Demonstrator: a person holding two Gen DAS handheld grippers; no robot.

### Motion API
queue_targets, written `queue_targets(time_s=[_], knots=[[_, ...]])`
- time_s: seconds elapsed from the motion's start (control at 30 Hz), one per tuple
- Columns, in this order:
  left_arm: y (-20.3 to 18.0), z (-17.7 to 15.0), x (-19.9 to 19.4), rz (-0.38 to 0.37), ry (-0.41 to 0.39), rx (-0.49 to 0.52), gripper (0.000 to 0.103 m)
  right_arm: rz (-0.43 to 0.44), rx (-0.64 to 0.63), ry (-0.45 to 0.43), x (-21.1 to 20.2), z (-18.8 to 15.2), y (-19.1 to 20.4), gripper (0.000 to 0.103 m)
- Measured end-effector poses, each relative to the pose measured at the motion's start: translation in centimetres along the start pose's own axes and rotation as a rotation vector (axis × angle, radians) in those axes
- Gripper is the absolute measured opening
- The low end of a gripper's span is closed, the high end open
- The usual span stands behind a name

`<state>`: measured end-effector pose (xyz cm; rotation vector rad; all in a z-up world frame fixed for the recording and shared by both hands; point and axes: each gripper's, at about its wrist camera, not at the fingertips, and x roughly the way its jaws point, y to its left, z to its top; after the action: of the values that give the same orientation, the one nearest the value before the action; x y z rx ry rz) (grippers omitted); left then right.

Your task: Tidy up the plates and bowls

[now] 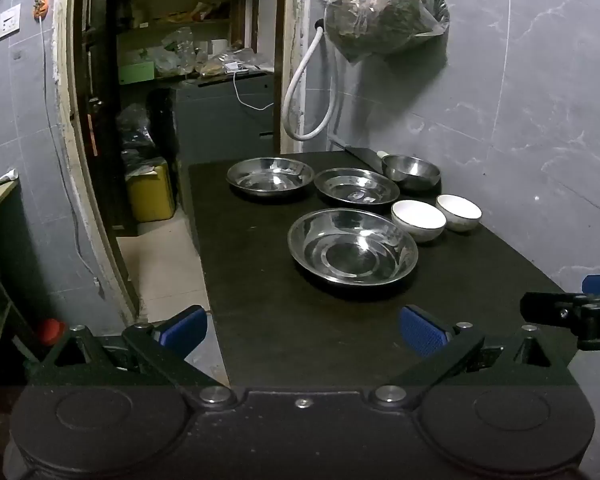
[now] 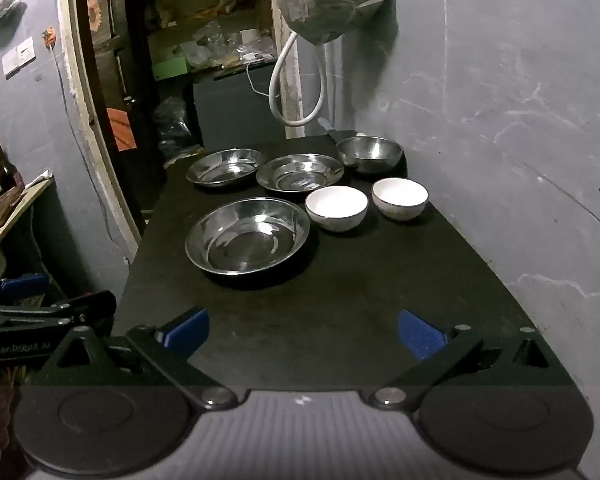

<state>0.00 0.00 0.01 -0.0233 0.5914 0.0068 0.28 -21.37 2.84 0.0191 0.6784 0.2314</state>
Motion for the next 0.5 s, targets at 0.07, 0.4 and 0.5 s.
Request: queue_targets(time_s=[0.07, 0.4, 0.5], knots=[[0.02, -0.01, -0.03, -0.005, -0.003, -0.005, 0.102, 0.005, 0.005, 0.0, 0.02, -0.13, 0.08, 0.103], [0.01, -0.04, -0.07, -0.001, -0.005, -0.003, 0.102, 0.01, -0.006, -0.002, -0.36, 0.0, 0.08, 0.103], [0.0, -0.03, -0.11, -0.003, -0.007, -0.003, 0.102, 0.009, -0.006, -0.002, -0.39, 0.02, 0.13, 0.103]])
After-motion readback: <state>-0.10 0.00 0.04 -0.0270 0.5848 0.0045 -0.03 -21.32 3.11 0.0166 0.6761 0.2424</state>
